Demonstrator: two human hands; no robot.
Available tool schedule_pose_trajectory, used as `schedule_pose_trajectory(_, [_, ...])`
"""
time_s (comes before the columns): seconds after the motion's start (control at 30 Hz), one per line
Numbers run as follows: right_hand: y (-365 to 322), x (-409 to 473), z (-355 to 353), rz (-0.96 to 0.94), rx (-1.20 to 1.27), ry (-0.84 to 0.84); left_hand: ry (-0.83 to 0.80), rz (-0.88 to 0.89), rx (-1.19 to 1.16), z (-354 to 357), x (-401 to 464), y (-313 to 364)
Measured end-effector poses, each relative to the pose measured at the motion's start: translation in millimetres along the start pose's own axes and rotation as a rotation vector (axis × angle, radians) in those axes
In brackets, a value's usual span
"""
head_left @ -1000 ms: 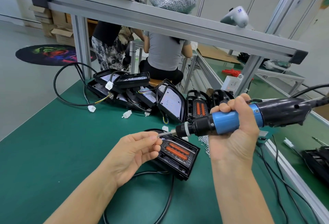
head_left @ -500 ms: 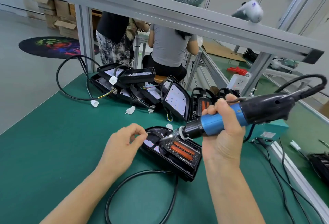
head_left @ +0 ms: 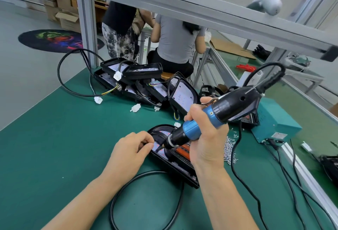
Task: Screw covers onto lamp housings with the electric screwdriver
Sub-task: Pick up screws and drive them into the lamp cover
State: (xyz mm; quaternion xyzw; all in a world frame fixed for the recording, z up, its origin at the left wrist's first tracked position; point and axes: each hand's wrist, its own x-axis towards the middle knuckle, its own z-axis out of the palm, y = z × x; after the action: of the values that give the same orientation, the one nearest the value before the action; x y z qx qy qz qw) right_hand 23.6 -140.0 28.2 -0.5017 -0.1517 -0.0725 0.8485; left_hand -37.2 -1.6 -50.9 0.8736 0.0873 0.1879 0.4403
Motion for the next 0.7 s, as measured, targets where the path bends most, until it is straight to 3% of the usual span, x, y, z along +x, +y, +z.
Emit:
schedule_pose_trajectory(0.4, [1.7, -1.7, 2.1, 0.020, -0.038, -0.094, 0.000, -0.014, -0.016, -1.4, -1.7, -1.6])
schedule_pose_trajectory(0.7, [-22.8, -2.1, -14.7, -0.076, 0.119, 0.078, 0.085, 0.011, 0.000, -7.2, -2.3, 4.6])
